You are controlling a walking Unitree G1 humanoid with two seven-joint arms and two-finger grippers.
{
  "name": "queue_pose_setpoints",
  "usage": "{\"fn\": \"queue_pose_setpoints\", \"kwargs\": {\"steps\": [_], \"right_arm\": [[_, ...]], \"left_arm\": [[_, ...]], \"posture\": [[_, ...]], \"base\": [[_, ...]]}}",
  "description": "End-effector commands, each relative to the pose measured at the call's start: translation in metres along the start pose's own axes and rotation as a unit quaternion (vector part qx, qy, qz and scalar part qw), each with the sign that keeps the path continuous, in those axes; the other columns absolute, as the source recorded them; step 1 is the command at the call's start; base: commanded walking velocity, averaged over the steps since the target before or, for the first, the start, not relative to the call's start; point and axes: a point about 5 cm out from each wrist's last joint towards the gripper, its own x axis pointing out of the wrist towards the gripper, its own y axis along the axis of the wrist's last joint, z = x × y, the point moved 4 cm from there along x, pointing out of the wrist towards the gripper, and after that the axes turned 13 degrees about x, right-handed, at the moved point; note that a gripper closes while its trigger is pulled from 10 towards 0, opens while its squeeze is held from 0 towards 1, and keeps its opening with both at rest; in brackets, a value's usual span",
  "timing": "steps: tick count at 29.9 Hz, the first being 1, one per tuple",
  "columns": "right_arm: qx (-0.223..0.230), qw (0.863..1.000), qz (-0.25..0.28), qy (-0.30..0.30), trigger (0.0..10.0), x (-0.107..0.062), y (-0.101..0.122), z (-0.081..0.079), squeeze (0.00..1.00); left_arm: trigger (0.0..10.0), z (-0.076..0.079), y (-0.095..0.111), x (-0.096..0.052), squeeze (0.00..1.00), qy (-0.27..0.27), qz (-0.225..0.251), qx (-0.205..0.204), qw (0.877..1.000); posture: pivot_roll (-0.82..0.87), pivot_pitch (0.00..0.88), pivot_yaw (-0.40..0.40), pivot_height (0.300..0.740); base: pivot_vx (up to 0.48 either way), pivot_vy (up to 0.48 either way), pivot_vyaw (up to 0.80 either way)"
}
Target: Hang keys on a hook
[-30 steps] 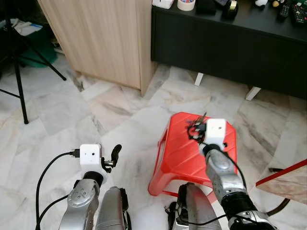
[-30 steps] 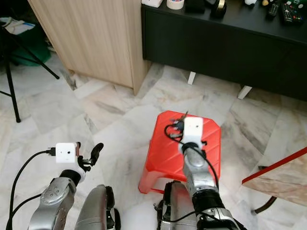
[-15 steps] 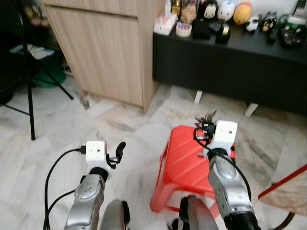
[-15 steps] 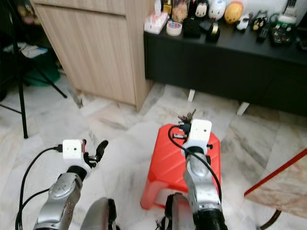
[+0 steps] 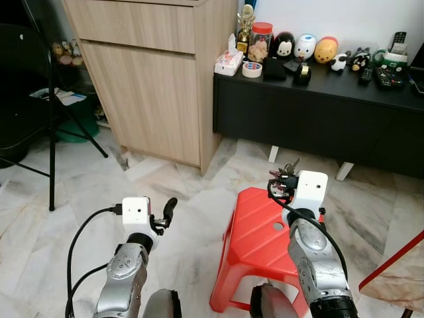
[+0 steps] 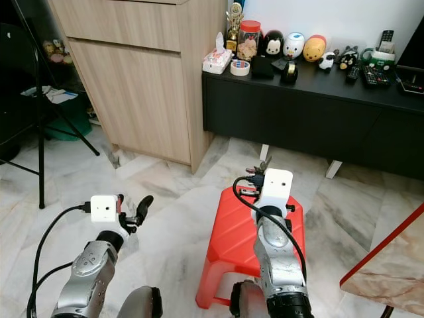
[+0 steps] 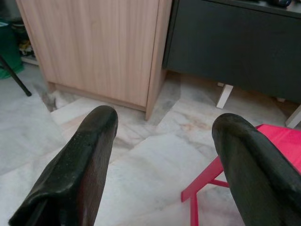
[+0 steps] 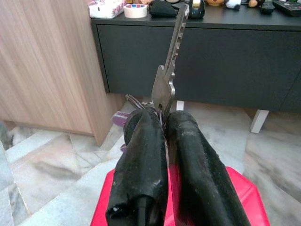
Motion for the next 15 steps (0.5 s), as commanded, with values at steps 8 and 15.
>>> {"fn": "queue_pose_setpoints", "kwargs": {"steps": [8,15], "right_arm": [[0.003,1.000,0.006,0.002,10.0,0.0011,0.0071,-0.0054,0.00],[0.003,1.000,0.002,0.003,10.0,0.0008,0.0058,-0.0055,0.00]], "left_arm": [[10.0,0.0004,-0.0015,0.0002,0.00,0.002,0.003,-0.013,1.000],[10.0,0.0014,-0.0006,-0.0002,0.00,0.002,0.005,-0.017,1.000]], "posture": [[0.09,0.045,-0.016,0.607],[0.09,0.048,-0.020,0.607]], "base": [[-0.033,0.000,0.00],[-0.365,0.000,0.00]]}}
